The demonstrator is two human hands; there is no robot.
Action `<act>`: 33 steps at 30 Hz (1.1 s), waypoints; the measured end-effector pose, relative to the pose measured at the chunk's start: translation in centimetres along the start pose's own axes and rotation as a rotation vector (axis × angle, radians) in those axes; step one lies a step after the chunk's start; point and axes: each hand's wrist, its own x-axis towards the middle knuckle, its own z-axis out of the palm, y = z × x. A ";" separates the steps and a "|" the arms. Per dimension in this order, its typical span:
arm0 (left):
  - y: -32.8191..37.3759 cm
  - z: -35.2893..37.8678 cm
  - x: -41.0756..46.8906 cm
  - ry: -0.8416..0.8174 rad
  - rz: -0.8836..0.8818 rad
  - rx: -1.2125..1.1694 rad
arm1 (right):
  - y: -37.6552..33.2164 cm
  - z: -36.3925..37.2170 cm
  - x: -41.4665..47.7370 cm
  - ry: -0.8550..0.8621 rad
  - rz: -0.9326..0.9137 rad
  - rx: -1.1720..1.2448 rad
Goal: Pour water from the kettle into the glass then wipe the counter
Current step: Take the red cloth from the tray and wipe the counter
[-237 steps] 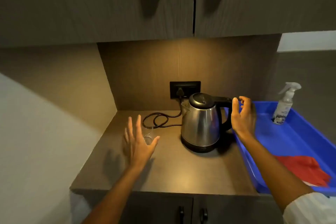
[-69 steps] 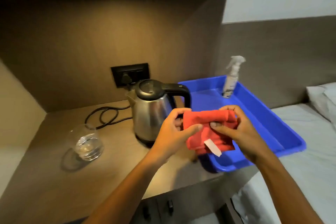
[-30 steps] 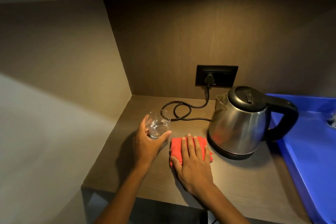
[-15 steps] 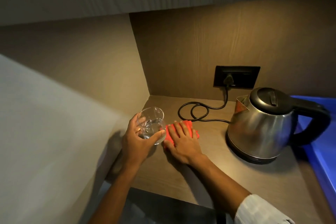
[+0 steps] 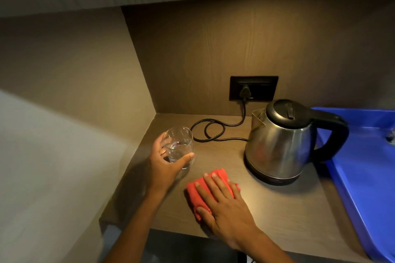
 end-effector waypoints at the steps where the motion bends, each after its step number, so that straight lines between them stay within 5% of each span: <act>1: 0.0 0.4 0.1 -0.019 -0.006 -0.007 | 0.5 -0.3 0.0 0.012 0.043 -0.018; 7: -0.6 2.1 0.3 -0.079 -0.042 -0.017 | 1.7 -1.0 1.0 0.061 0.257 -0.031; 15: -1.9 3.1 0.3 -0.101 -0.065 0.061 | 2.5 -3.8 1.3 -0.057 0.187 0.066; 18: -1.8 3.1 0.1 -0.122 -0.059 0.081 | 3.0 -5.8 2.4 0.000 0.138 -0.071; 20: -1.4 3.0 -0.4 -0.095 -0.051 0.109 | 3.2 -6.8 3.6 -0.112 0.097 -0.164; 23: -0.8 2.1 -2.6 0.095 0.147 0.144 | 3.3 -7.9 5.2 -0.357 0.146 -0.115; 25: -0.2 1.8 -5.1 0.148 0.305 0.145 | 3.2 -8.5 5.8 -0.367 0.169 -0.150; 28: 0.4 2.3 -8.3 0.003 0.284 0.188 | 2.5 -9.3 5.7 -0.323 0.147 -0.248; 33: 1.3 3.4 -9.1 -0.398 -0.019 0.246 | 3.4 -11.1 2.1 -0.191 0.176 0.024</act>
